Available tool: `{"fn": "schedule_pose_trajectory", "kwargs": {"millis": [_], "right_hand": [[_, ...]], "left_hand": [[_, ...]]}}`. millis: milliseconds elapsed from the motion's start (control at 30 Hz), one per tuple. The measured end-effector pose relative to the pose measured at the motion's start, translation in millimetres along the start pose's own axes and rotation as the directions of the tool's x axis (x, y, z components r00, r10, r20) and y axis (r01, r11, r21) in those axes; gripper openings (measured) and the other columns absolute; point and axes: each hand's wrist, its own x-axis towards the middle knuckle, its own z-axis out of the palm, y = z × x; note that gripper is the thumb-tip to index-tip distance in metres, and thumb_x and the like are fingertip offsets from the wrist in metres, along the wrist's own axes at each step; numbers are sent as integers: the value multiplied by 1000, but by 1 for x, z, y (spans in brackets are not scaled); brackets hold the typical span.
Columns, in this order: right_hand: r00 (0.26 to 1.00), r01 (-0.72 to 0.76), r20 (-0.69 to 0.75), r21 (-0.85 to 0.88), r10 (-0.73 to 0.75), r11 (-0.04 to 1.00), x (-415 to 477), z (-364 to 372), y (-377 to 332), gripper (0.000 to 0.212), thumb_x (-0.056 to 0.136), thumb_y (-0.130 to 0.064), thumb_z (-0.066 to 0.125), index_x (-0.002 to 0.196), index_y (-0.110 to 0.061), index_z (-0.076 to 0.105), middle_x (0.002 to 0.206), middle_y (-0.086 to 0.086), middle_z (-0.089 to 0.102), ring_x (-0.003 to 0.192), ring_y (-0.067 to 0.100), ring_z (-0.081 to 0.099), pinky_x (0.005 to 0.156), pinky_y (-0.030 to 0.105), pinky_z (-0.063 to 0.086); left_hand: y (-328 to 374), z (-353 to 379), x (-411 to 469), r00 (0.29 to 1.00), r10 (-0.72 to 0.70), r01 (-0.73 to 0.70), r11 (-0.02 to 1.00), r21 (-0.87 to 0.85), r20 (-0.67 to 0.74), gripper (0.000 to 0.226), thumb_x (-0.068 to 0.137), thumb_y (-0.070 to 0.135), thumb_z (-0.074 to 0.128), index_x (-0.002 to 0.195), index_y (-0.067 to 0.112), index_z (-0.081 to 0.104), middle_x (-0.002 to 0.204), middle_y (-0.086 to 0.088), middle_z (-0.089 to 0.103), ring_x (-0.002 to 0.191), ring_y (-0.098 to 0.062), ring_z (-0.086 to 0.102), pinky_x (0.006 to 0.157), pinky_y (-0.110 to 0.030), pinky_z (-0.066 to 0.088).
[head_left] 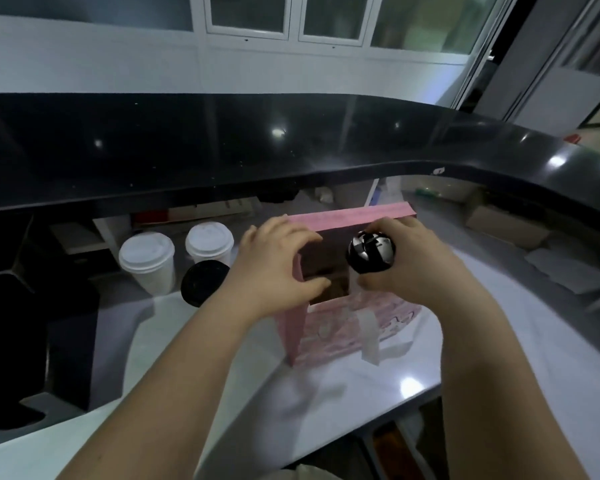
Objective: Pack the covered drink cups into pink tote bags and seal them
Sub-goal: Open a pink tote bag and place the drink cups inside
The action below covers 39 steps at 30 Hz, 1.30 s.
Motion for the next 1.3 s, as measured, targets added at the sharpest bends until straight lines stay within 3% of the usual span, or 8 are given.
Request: {"fn": "schedule_pose_trajectory", "kwargs": {"millis": [333,533,667,967,1033,1100,1167,1300], "right_hand": [[936,18,348,-208,56,978,39,29,12,84,69,-27,81,138,-27,33,112,1,32,75,16,47,65,27,47],[932,55,359,10,-55,998,58,58,8,98,66,-40,84,144,-23,27,140,9,25,119,32,45,96,39,47],[929,115,354,3,-109,993,51,80,10,96,65,-36,84,141,-19,29,126,9,30,114,35,45,92,41,47],[894,288,374,-57,-247,956,29,96,23,98,74,-34,75,150,-22,14,143,13,24,125,38,37,102,46,42],[879,336,397,-128,-262,933,27,101,21,101,79,-38,71,153,-23,4,152,11,14,135,37,28,108,48,35],[853,345,462,-149,-243,927,27,107,19,104,84,-38,65,152,-29,-13,161,3,-11,147,30,1,118,50,16],[828,351,516,-169,-221,921,30,113,17,105,88,-36,61,148,-33,-26,156,-3,-33,146,21,-22,119,52,0],[796,324,587,-209,-146,923,35,124,19,109,90,-32,59,139,-36,-38,145,-8,-48,139,21,-37,116,54,-9]], "left_hand": [[16,-2,-18,955,51,-38,998,-52,293,112,61,65,76,151,47,13,162,19,-8,139,5,-33,119,-49,-10],[23,4,-14,959,17,-23,1000,21,284,123,58,68,77,151,47,-1,162,17,-16,136,3,-39,119,-53,-11],[21,12,-13,965,-17,-13,994,112,262,119,59,70,75,152,45,4,162,15,-19,136,-2,-42,118,-57,-9],[19,18,-18,977,-26,6,995,98,209,116,55,80,61,151,46,5,161,16,-20,137,-4,-41,118,-56,-6],[19,20,-19,978,-27,5,994,109,205,117,54,83,58,151,45,4,161,16,-21,137,-4,-41,118,-57,-6],[19,21,-20,979,-32,7,992,122,203,119,53,84,57,152,44,4,161,15,-21,137,-6,-41,118,-57,-6],[17,23,-21,981,-39,10,989,146,191,120,55,83,62,152,44,3,161,14,-21,138,-7,-41,117,-56,-8],[13,28,-23,986,-39,15,989,150,159,119,56,81,65,152,45,4,161,15,-20,138,-7,-40,115,-53,-11]]}}
